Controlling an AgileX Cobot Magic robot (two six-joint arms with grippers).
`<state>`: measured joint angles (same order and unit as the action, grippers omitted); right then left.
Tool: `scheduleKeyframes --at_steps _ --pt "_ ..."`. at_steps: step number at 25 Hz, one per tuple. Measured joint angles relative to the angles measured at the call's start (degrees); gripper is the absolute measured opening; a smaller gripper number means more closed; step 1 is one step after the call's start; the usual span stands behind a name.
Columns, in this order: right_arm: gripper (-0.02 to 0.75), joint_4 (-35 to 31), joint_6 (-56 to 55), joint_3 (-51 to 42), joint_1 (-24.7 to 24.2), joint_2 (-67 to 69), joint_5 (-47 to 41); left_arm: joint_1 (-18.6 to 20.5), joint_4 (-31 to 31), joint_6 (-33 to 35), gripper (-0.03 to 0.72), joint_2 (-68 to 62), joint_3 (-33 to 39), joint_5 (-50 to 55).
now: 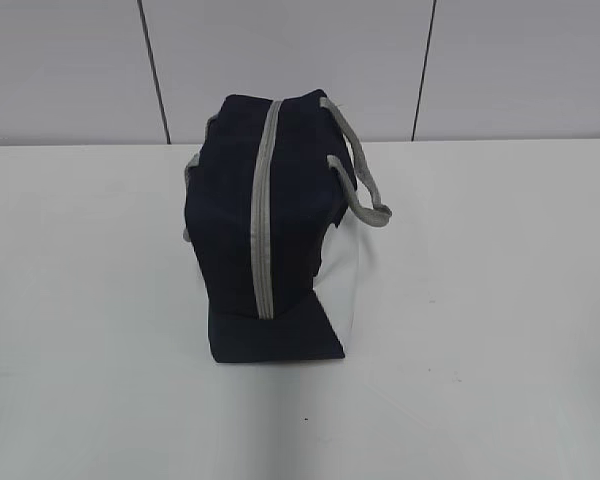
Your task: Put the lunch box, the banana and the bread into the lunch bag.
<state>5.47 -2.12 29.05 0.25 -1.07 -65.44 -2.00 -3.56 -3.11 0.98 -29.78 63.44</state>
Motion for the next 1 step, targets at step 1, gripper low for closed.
scheduleKeyframes --at_steps 1 --pt "0.543 0.00 0.00 0.00 0.00 0.00 0.00 0.00 0.00 0.00 0.340 0.00 0.00 0.00"
